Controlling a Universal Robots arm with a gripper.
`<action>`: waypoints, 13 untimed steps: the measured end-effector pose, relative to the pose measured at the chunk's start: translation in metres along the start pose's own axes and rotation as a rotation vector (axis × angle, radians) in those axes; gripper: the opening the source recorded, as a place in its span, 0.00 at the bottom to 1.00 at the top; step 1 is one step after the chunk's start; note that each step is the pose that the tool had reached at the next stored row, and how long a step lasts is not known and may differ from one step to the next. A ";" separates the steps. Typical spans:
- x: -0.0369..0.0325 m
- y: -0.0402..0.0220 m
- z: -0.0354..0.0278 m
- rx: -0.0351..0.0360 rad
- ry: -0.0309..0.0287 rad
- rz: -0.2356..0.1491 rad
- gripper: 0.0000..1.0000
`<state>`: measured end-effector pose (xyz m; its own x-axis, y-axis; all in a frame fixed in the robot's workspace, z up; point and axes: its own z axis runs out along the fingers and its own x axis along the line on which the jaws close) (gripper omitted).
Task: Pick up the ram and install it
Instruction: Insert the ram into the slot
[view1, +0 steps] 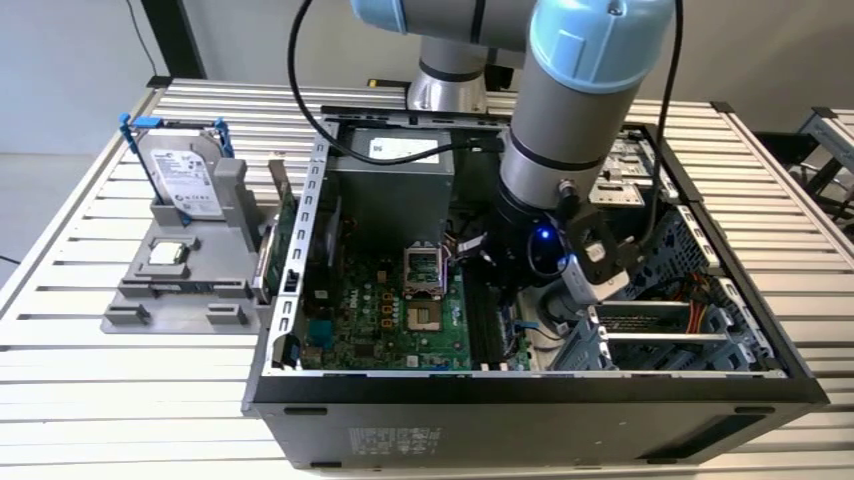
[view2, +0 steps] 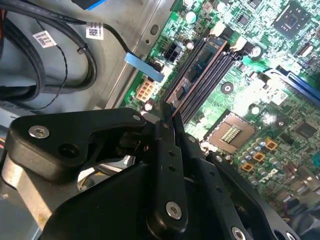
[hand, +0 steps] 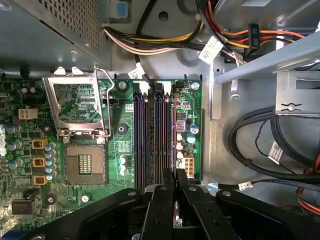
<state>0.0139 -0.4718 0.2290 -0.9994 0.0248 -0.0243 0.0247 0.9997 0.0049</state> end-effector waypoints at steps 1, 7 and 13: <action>0.0000 0.0000 0.0013 -0.0001 0.0000 0.000 0.00; 0.0004 0.0013 0.0056 0.0004 0.0000 0.016 0.00; 0.0006 0.0037 0.0106 0.0006 -0.0001 0.029 0.00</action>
<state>0.0136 -0.4681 0.2184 -0.9983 0.0536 -0.0243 0.0535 0.9986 0.0050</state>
